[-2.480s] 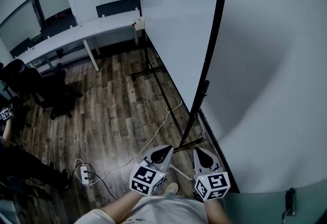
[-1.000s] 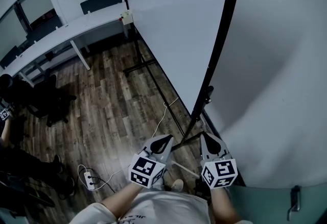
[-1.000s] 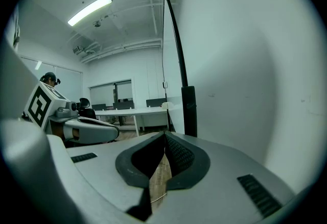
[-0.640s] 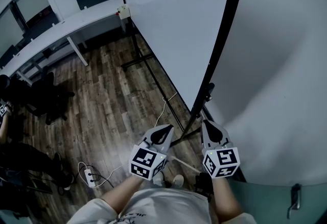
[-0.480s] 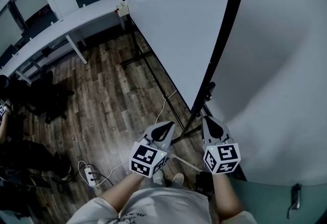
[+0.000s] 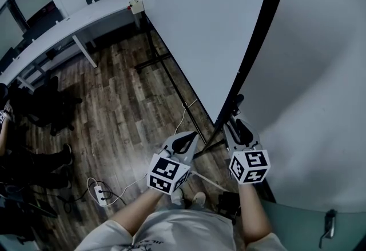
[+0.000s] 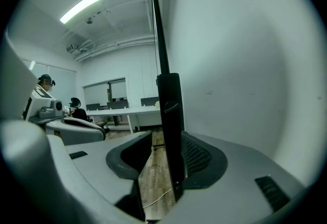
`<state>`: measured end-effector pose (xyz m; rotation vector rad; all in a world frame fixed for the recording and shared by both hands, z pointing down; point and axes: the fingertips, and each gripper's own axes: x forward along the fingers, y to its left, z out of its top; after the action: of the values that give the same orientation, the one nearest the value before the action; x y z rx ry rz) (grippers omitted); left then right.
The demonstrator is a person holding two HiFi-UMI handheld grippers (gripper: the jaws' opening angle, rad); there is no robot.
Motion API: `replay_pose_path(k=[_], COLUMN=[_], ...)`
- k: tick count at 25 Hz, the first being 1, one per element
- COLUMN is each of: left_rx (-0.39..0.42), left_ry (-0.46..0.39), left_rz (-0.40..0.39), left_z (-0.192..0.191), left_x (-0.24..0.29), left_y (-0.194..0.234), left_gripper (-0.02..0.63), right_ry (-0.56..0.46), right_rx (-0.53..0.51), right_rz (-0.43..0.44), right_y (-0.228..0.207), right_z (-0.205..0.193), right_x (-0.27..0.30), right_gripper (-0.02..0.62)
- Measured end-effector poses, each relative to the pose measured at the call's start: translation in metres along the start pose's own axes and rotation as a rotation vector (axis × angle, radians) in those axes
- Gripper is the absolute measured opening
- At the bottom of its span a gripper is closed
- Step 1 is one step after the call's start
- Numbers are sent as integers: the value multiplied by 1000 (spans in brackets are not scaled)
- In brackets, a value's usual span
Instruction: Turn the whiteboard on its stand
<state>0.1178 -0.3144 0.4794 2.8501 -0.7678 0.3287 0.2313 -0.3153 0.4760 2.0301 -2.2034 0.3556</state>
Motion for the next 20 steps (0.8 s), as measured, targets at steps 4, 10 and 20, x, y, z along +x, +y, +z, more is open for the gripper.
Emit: replay_pose_path(k=[4, 10, 20], left_rx=[-3, -13, -22], left_ry=[2, 12, 37], left_rz=[0, 0, 16], left_z=[0, -1, -9], left_x=[7, 11, 12], left_y=[3, 8, 16], left_gripper=[11, 11, 11], right_ry=[13, 35, 59], right_rx=[-1, -3, -9], right_rz=[12, 6, 36], right_y=[-4, -11, -14], right_z=[-3, -2, -1], right_x=[16, 42, 69], right_gripper=[184, 210, 217])
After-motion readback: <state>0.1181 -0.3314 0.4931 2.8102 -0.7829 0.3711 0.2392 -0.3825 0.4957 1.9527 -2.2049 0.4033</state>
